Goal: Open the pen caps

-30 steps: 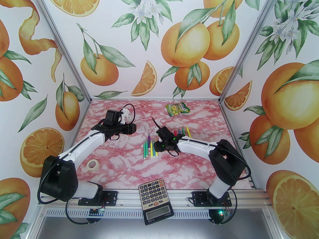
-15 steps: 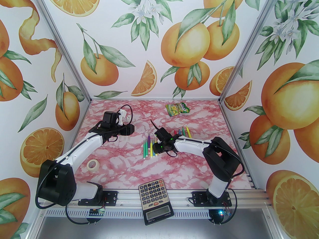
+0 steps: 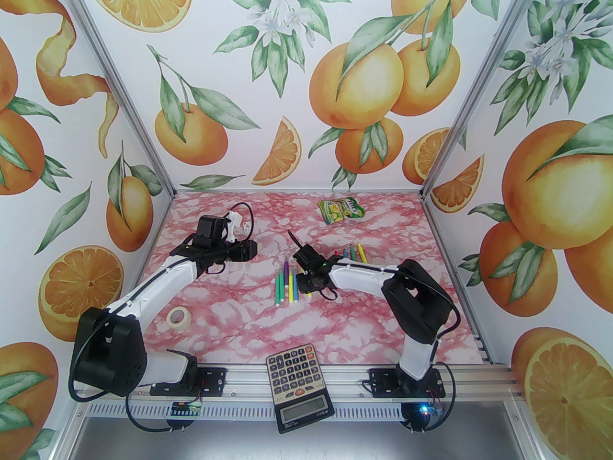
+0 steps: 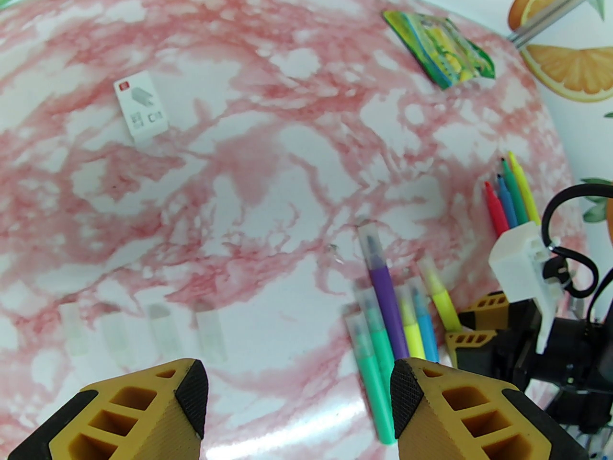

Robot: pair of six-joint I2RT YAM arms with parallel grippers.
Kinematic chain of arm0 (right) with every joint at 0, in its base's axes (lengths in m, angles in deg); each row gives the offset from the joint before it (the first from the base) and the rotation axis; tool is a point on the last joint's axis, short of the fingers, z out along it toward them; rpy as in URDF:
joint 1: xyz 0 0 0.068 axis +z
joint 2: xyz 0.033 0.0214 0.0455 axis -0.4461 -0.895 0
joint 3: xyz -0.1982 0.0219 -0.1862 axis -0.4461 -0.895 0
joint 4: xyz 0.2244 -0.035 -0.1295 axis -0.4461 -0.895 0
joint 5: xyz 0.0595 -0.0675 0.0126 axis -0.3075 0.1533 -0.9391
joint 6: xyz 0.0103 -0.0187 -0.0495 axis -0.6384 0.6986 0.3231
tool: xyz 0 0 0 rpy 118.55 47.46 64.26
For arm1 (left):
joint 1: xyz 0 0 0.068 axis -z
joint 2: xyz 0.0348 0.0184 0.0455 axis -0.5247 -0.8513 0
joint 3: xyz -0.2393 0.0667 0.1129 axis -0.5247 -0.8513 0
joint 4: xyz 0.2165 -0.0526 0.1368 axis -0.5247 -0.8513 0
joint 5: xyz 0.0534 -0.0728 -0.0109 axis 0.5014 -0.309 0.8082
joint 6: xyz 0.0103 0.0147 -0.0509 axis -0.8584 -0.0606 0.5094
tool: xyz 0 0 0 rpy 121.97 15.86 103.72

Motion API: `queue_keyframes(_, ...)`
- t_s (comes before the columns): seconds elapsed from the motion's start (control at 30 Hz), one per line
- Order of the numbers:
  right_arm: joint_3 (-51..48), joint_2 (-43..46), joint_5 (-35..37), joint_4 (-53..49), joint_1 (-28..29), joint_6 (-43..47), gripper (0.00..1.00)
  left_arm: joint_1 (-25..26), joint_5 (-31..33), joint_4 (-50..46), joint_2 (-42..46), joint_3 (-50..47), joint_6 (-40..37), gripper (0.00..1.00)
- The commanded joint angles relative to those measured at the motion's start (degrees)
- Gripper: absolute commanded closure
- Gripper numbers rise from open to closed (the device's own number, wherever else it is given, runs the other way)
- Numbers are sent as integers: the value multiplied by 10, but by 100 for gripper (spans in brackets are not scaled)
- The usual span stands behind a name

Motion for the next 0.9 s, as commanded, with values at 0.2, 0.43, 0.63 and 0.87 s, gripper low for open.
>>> queue_keyframes(0.2, 17, -26, 46, -32, 1, -4, 72, -2, -3, 16, 11, -15, 2, 33)
queue_keyframes(0.43, 12, -10, 41, -24, 1, -1, 79, -2, -18, 29, 5, -22, 13, 33)
queue_keyframes(0.63, -10, 38, 6, 21, 0, 8, 80, 1, -71, 52, -7, -21, 22, 33)
queue_keyframes(0.87, -23, 88, -43, 67, 0, 14, 81, 11, -152, 97, -36, -15, 48, 34)
